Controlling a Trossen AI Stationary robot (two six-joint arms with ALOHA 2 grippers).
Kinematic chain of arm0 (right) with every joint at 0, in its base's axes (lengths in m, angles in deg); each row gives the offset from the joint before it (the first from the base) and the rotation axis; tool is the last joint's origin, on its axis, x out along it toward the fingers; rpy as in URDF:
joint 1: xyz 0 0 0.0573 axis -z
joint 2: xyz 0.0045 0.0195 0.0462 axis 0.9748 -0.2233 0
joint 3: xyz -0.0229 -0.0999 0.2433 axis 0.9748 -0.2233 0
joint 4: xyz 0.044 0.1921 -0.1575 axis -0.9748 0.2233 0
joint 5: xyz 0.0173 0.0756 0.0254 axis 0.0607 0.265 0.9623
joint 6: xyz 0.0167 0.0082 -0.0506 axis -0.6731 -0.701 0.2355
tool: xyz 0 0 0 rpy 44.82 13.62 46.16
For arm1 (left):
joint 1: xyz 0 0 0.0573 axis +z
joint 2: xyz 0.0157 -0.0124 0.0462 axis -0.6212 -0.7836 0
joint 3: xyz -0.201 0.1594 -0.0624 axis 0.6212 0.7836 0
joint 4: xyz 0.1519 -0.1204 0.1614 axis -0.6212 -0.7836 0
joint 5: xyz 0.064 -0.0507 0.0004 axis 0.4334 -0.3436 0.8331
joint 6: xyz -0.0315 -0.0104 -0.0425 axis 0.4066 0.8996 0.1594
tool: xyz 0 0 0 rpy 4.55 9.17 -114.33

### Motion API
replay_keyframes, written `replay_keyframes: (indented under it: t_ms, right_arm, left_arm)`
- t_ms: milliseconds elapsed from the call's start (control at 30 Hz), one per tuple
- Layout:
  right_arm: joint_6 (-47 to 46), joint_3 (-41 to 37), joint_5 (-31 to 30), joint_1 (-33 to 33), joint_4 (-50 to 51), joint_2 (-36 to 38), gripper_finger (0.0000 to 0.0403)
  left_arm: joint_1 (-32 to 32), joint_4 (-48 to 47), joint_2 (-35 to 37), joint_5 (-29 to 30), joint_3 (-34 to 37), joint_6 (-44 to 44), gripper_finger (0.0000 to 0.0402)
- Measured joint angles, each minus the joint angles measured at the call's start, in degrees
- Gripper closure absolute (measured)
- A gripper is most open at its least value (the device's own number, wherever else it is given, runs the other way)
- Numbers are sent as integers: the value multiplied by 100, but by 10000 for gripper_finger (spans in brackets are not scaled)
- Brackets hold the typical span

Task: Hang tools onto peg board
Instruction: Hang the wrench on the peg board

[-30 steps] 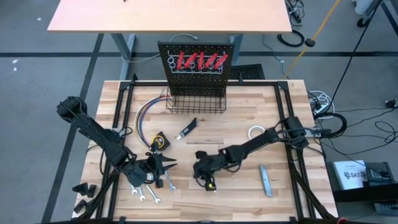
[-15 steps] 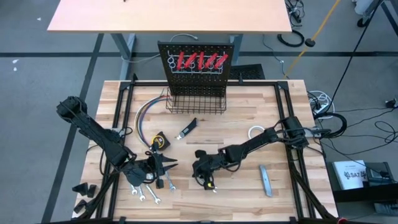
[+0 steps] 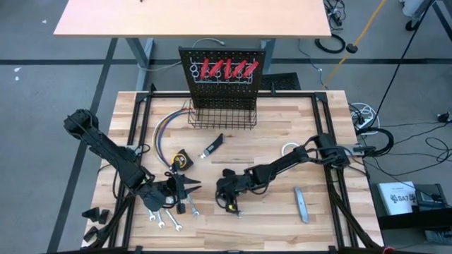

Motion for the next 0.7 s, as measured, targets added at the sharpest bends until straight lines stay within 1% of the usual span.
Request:
replay_keyframes:
  t_ms: [133,233,300,400,467,533,600,633,700]
  right_arm:
    - [-1057,1,-715,17,547,23,403]
    - [-2290,14,-1153,4,1018,41,403]
    - [-2695,16,-1387,-4,1206,52,403]
    - [-2922,16,-1391,-16,1234,52,403]
    - [-2988,16,-1215,34,1246,55,403]
    - [-3182,16,-1024,103,1251,61,403]
    - [-3413,16,-950,156,1248,62,403]
    - [-3483,16,-903,181,1235,62,403]
    - [-3628,10,-769,250,1119,62,403]
  left_arm:
    - [0,4,0,-26,0,29,325]
    - [0,26,0,-350,0,29,325]
    - [0,17,-28,-612,0,29,325]
    - [0,57,-265,-973,0,-13,325]
    - [0,277,-579,-1146,0,-9,325]
    - [-17,795,-1049,-1484,0,14,325]
    - [-88,1423,-1546,-1803,2,-164,325]
    - [-129,1805,-1799,-1812,-11,-312,325]
    - [-223,2410,-2270,-1561,-138,-689,325]
